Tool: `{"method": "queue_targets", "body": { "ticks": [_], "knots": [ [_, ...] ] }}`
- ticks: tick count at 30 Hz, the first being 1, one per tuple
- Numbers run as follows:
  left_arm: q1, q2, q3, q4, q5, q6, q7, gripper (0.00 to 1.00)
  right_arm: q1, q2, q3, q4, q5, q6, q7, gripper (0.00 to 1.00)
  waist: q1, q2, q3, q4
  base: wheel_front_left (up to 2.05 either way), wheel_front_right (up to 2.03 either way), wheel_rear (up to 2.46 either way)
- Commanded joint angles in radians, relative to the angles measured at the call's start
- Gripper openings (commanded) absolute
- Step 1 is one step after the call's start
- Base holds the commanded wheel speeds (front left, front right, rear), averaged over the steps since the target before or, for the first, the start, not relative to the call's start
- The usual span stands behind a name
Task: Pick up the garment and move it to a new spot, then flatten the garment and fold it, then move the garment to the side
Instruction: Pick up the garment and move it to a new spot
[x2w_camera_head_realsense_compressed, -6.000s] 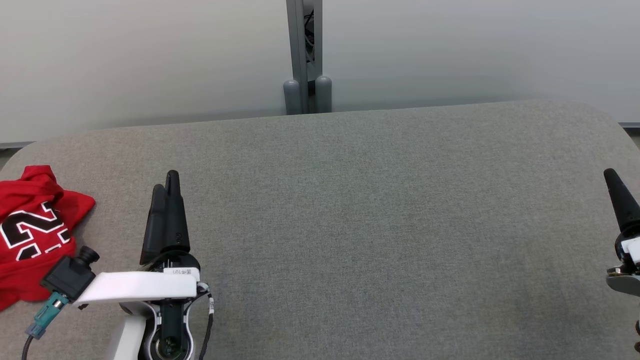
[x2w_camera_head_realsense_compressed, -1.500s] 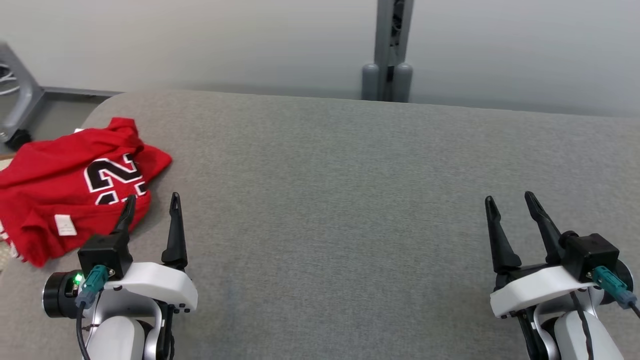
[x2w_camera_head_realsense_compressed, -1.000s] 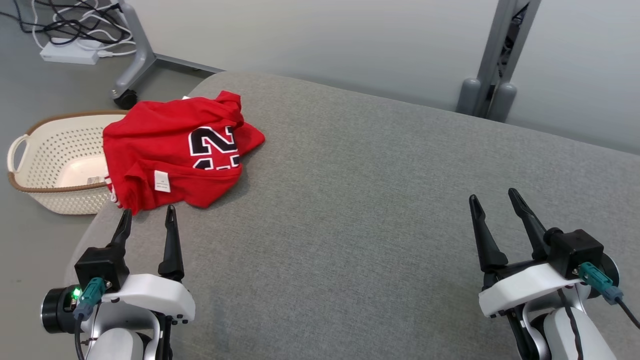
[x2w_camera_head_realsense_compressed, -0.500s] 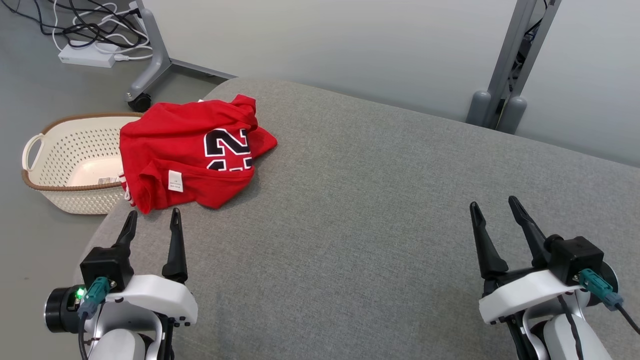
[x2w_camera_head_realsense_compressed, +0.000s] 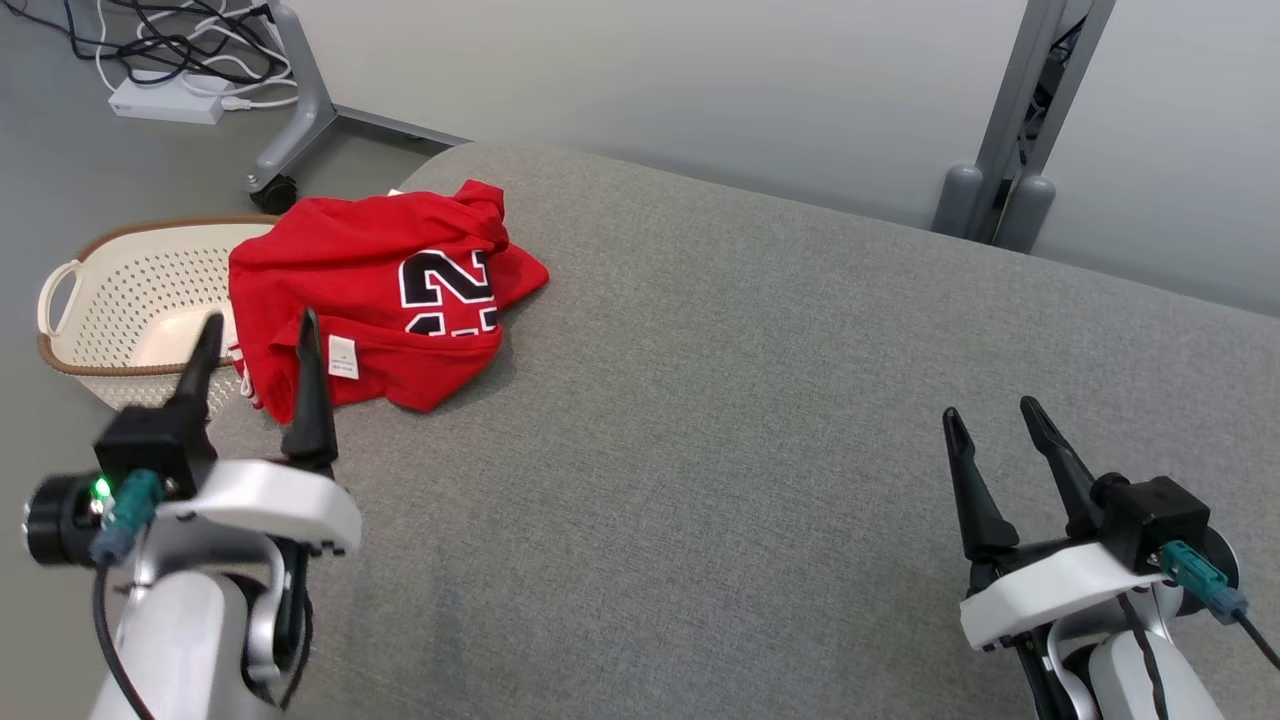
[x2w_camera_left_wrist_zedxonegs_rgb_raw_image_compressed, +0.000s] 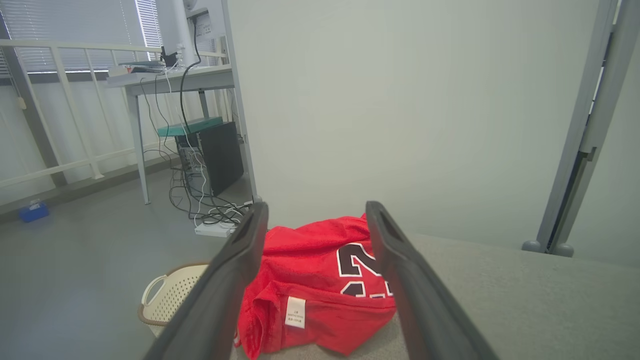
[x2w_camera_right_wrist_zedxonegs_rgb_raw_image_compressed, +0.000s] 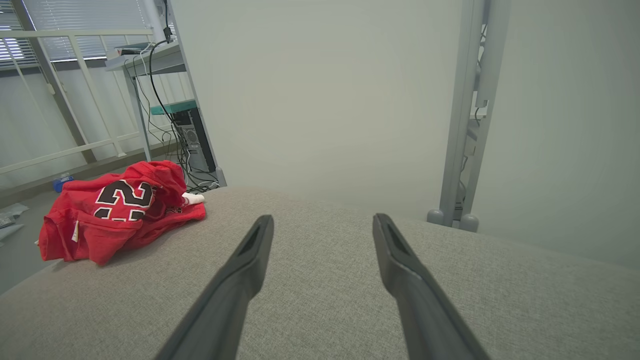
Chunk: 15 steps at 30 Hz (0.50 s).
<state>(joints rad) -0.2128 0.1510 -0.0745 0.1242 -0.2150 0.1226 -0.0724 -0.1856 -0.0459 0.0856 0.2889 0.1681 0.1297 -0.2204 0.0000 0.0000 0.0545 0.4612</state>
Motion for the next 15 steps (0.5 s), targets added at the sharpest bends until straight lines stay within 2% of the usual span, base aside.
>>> {"method": "queue_targets", "body": {
  "ticks": [1,7,10,15],
  "knots": [
    [-0.041,0.014,0.005,-0.014,0.007,-0.008,0.005,1.00,-0.011,-0.007,0.000,-0.006,-0.006,0.002,0.002,1.00,0.0000,0.0000,0.008,-0.003,0.00,0.00,0.00],
    [-0.222,0.059,0.022,0.003,-0.022,-0.039,0.093,1.00,-0.038,-0.007,0.010,-0.025,-0.029,0.002,0.022,1.00,0.0000,0.0000,0.061,-0.039,0.00,0.00,0.00],
    [-0.300,0.082,0.022,0.084,-0.049,-0.068,0.163,1.00,-0.057,-0.009,0.018,-0.035,-0.037,0.002,0.030,1.00,0.0000,0.0000,0.097,-0.072,0.00,0.00,0.00],
    [-0.404,0.109,0.019,0.294,-0.092,-0.121,0.259,1.00,-0.087,-0.017,0.038,-0.050,-0.054,0.002,0.045,1.00,0.0000,0.0000,0.167,-0.129,0.00,0.00,0.00]
  ]
}}
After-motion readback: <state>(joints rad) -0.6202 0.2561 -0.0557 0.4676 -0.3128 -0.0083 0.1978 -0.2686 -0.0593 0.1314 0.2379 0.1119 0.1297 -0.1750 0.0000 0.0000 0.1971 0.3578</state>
